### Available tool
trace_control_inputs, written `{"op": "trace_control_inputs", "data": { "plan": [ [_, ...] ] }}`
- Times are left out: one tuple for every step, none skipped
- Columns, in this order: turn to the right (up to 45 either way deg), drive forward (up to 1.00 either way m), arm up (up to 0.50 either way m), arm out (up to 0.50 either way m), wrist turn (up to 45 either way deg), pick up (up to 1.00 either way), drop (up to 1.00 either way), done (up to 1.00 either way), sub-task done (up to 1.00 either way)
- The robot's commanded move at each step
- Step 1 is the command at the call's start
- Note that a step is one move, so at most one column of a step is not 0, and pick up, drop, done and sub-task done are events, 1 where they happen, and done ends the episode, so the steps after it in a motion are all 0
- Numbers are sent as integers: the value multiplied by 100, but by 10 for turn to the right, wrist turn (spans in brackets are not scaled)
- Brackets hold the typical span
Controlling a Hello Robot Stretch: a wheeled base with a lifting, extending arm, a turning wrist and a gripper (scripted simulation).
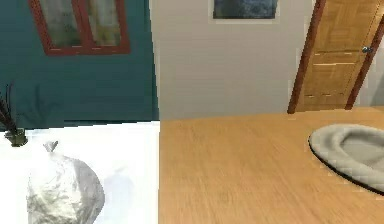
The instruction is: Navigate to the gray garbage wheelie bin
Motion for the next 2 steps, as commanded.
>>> {"op": "trace_control_inputs", "data": {
  "plan": [
    [-450, 0, 0, 0, 0, 0, 0, 0, 0],
    [-450, 0, 0, 0, 0, 0, 0, 0, 0]
  ]
}}
